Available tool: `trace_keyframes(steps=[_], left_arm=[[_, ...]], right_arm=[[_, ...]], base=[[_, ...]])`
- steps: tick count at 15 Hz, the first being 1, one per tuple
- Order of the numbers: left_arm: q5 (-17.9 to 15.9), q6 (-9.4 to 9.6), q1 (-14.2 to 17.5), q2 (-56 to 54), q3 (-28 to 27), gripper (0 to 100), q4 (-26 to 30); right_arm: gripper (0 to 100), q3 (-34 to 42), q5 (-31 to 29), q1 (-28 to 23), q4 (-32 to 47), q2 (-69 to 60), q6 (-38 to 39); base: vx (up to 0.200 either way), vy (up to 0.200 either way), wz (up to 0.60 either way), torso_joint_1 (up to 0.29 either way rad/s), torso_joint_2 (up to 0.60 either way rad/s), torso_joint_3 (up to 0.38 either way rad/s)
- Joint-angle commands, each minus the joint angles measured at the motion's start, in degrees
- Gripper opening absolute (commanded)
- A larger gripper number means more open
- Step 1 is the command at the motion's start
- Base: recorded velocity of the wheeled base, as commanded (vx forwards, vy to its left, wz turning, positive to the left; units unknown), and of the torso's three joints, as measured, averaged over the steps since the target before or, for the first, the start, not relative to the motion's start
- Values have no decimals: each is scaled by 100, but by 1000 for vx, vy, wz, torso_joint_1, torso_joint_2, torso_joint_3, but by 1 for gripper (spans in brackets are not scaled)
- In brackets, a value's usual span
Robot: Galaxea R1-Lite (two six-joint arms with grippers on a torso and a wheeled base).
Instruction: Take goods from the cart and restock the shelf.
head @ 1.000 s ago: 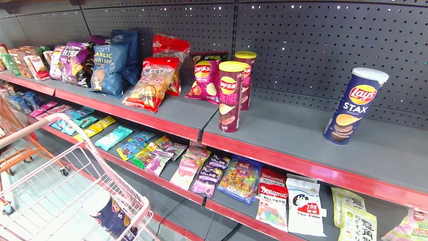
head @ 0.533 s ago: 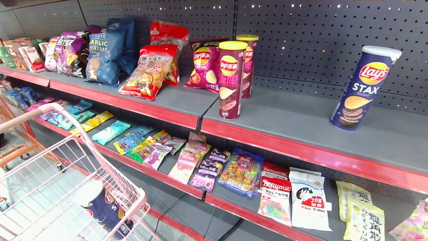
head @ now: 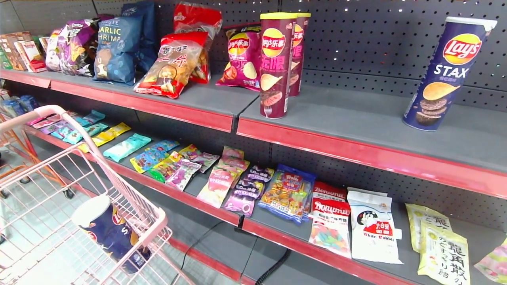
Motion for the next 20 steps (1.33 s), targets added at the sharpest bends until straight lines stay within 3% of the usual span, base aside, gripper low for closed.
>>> trace_keyframes(steps=[1,5,6,7,8,9,10,11,16,20], left_arm=[[27,4,8,-2,1,100,0],[115,-5,8,24,-122,100,-150],[176,-189,-98,815,-1028,100,-396],[176,-752,-229,1624,-1757,100,-457],[194,-831,-256,1826,-2030,100,-466],[554,-611,-115,2169,-2205,100,-343],[827,-576,-36,2204,-2144,100,-220],[1310,-585,8,2415,-2074,100,61],[1293,-558,-10,2696,-2003,100,52],[862,-558,-19,2529,-1520,100,61]], right_arm=[[100,1,0,7,-1,7,-2],[100,1,0,7,-1,7,-11],[100,1,0,-2,-1,7,-11],[100,1,0,7,-1,7,-11],[100,1,0,-2,-1,7,-2],[100,1,8,-2,-1,7,-11],[100,1,8,-2,-1,7,-11],[100,1,8,-2,-1,7,-11],[100,1,8,7,-1,7,-19],[100,1,8,7,-1,7,-19]], base=[[0,0,0,-27,100,66],[0,0,0,-4,14,10],[0,0,0,0,0,0],[0,0,0,0,0,0],[0,0,0,0,0,0],[0,0,0,0,0,0],[0,0,0,0,0,0],[0,0,0,0,0,0],[0,0,240,0,1,2],[0,0,300,0,2,1]])
